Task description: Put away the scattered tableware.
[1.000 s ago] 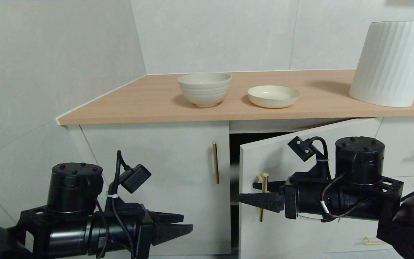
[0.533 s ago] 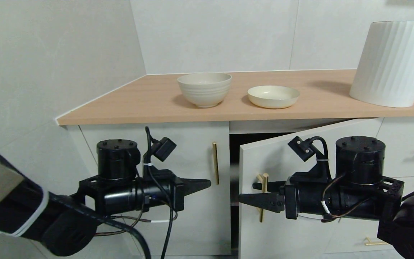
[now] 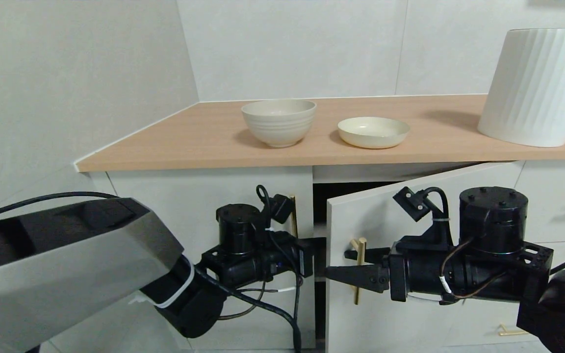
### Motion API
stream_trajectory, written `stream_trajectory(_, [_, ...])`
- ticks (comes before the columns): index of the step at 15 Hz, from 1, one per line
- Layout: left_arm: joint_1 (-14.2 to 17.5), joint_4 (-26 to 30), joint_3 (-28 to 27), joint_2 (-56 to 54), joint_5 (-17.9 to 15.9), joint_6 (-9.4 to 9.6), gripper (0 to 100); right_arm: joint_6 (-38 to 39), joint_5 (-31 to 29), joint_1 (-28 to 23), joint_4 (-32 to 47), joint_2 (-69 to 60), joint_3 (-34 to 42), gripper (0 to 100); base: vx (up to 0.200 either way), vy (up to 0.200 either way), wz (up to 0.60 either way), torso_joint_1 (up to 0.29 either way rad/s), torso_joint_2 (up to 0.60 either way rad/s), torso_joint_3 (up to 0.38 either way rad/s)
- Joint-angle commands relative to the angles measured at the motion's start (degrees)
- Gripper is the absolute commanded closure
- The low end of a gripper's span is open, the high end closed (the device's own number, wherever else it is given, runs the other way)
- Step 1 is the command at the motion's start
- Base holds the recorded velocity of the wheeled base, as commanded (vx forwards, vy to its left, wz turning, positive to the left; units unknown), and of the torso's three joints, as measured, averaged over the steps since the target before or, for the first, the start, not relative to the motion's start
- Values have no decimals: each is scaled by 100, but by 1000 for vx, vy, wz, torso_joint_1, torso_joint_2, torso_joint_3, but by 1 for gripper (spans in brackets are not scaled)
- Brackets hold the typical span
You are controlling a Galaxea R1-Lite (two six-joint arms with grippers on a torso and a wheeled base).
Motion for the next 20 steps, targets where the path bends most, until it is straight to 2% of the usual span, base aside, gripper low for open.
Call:
stream_trajectory(1, [-118,-106,-46,209,7,-7,100,-7,-3,2,7,-8,13,0,0,0,0,0,0,0])
stream_trajectory(3, [-224,-484,-46,244,7,-16,100,-16,-21,-7,-37,-52,13,0,0,0,0,0,0,0])
stream_trajectory(7, [-461,-712,50,227,7,-16,100,-78,-56,-226,-90,-96,57,0,0,0,0,0,0,0])
stream_trajectory(11, [-461,-730,50,165,7,-16,100,-1080,-100,-771,-81,-87,224,0,0,0,0,0,0,0])
stream_trajectory(12, [-461,-730,68,130,7,-60,100,-1449,-197,-991,-81,-105,320,0,0,0,0,0,0,0])
stream_trajectory(15, [-461,-730,68,7,7,-403,100,-1502,-214,-1386,-64,-316,417,0,0,0,0,0,0,0])
stream_trajectory(17, [-461,-730,68,-19,-2,-438,100,-1510,-205,-1474,-29,-518,540,0,0,0,0,0,0,0])
stream_trajectory(20, [-461,-730,182,-116,-45,-473,100,-1519,-205,-1272,-20,-1450,1568,0,0,0,0,0,0,0])
